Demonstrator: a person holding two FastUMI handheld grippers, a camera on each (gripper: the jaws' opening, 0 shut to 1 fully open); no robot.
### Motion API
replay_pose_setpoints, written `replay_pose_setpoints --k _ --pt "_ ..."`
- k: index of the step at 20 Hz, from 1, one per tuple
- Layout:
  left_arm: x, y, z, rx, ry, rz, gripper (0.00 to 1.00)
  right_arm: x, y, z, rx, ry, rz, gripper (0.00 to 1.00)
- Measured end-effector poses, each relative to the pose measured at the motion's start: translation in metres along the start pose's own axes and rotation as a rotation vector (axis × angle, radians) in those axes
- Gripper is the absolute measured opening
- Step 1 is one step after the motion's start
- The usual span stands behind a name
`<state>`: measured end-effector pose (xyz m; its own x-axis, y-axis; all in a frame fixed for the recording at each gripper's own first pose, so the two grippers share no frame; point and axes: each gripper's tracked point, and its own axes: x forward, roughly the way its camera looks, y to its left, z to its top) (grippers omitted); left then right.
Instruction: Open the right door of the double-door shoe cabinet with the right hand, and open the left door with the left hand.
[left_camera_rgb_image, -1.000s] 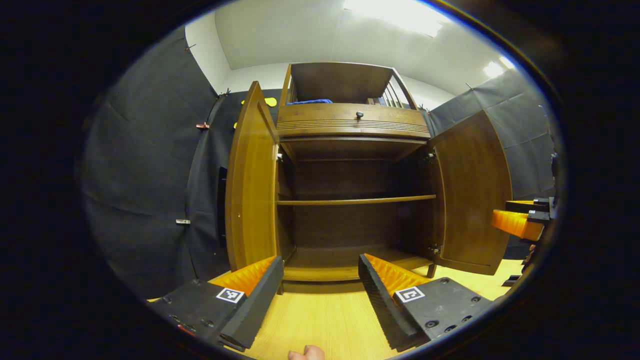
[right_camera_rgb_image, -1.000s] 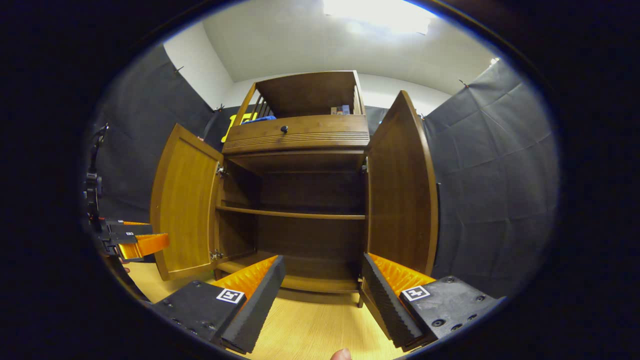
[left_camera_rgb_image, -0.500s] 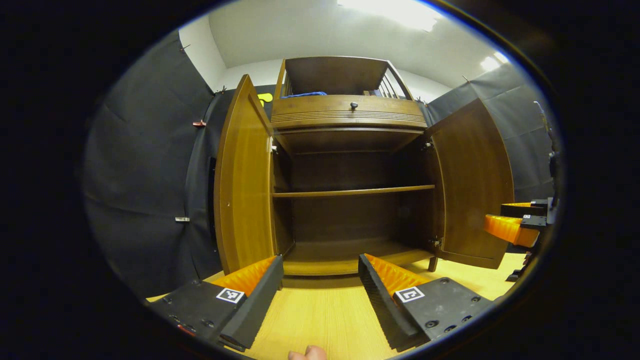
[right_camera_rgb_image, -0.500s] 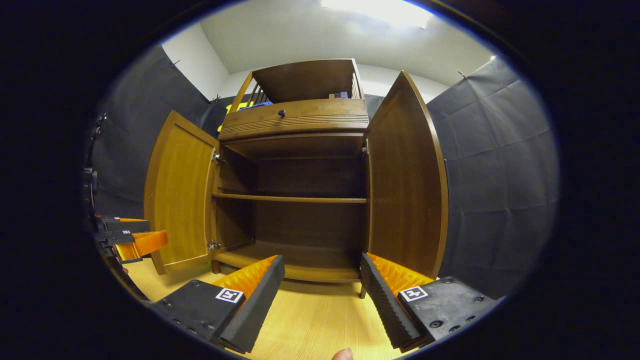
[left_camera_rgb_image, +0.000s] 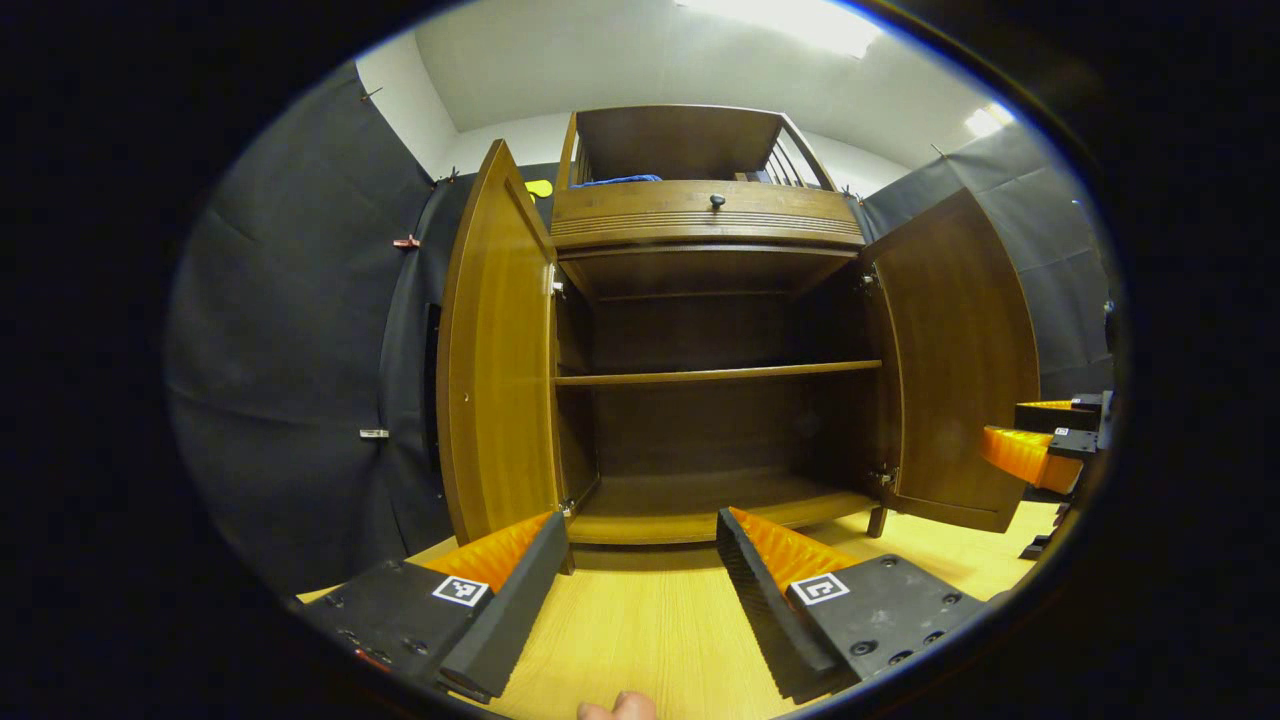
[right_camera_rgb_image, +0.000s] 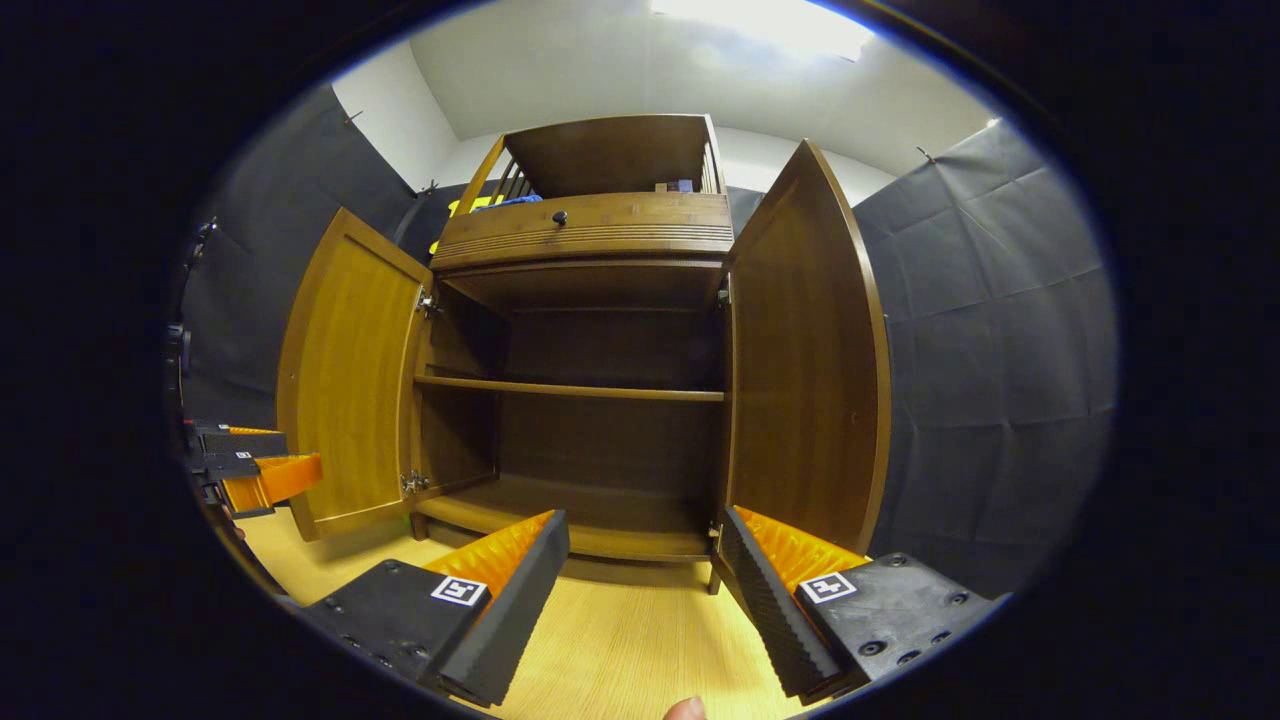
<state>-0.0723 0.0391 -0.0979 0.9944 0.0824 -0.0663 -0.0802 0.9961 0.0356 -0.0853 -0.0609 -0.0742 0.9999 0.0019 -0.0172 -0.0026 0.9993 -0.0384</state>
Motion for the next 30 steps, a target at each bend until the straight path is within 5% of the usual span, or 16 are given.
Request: replay_pose_setpoints --k 30 --pt "-0.0011 -0.0038 -0.0065 0.018 0.008 -0.012 0.94 -0.0006 -0.0001 -0.0014 -0.004 0.003 0.003 0.99"
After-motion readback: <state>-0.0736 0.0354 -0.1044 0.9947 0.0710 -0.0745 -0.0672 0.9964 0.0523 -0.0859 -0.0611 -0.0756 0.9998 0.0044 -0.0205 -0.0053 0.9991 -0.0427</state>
